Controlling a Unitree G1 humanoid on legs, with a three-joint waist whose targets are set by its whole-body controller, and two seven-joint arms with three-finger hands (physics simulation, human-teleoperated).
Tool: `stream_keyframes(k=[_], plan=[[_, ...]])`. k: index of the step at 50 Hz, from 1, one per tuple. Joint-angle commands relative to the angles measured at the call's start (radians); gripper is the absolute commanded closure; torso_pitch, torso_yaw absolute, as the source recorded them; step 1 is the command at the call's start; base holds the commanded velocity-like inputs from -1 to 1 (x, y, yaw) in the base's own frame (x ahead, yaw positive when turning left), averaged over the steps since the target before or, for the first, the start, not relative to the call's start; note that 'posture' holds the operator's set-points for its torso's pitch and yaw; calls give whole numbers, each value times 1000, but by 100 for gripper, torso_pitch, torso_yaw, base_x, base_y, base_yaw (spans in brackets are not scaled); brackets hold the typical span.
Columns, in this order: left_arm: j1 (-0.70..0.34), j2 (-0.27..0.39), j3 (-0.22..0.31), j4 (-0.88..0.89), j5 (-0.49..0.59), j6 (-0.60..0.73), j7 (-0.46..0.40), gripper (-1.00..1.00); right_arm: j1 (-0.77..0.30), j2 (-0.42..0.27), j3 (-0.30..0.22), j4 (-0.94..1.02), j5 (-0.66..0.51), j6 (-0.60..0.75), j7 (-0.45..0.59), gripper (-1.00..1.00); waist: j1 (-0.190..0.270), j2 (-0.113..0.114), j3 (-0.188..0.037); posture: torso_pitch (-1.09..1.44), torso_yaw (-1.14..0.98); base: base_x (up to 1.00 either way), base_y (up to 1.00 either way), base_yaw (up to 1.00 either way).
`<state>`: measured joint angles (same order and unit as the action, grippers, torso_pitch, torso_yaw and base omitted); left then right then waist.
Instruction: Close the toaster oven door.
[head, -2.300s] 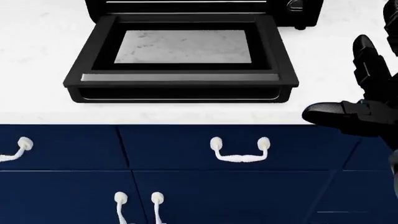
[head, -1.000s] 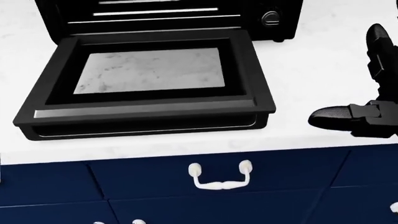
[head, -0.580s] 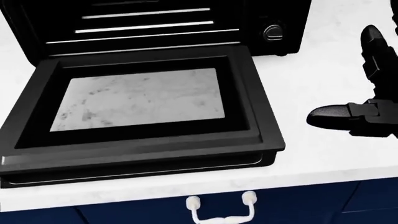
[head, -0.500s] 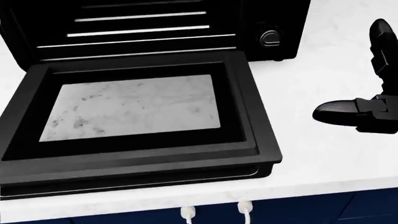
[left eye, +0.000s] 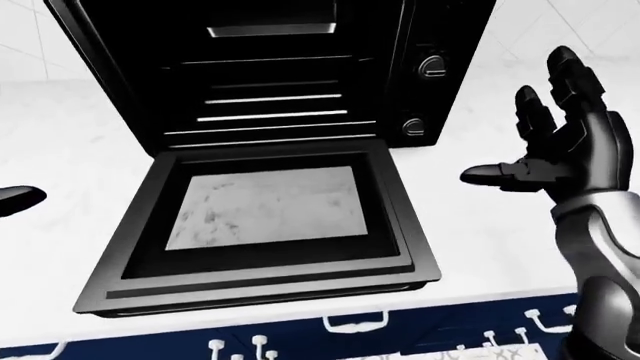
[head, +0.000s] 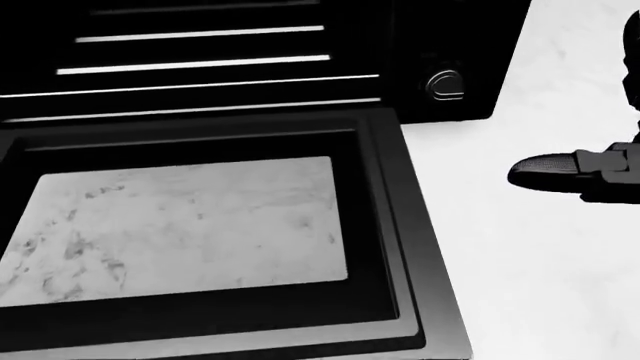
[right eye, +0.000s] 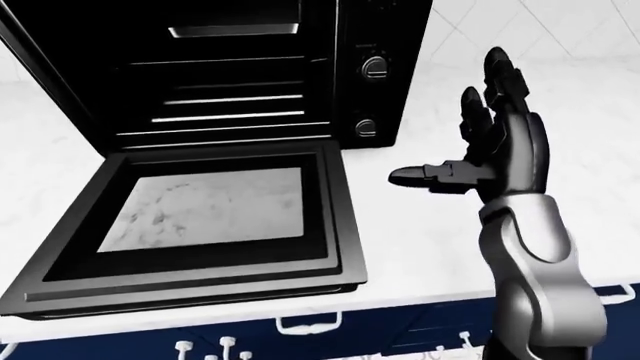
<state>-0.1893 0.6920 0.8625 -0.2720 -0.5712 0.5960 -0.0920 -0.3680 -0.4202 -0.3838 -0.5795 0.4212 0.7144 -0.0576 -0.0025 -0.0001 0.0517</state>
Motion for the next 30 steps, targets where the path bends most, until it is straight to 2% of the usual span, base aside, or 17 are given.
stream_keyframes(k=[1, 7, 11, 16, 30], plan=[[-19, 30, 17, -30, -2, -38, -1, -100, -17, -23, -1, -15, -111, -97, 36, -100, -1, 8, -21, 0, 0, 0, 0, 0], [-19, 36, 18, -19, 11, -76, 2, -100, 4, 1, 39, 7, -345, -232, 148, -100, 0, 6, -17, 0, 0, 0, 0, 0], [-19, 44, 25, -8, 12, -82, -3, -100, 27, 32, 48, 9, -445, -297, 228, -100, -2, 9, -16, 0, 0, 0, 0, 0], [-16, 52, 34, -5, -1, -59, 0, -100, 52, 68, 47, 15, -501, -357, 308, -100, -4, 14, -14, 0, 0, 0, 0, 0], [-17, 78, 51, 43, -15, -75, 6, -100, 86, 119, 76, 7, -581, -424, 380, -100, -10, 24, -13, 0, 0, 0, 0, 0]])
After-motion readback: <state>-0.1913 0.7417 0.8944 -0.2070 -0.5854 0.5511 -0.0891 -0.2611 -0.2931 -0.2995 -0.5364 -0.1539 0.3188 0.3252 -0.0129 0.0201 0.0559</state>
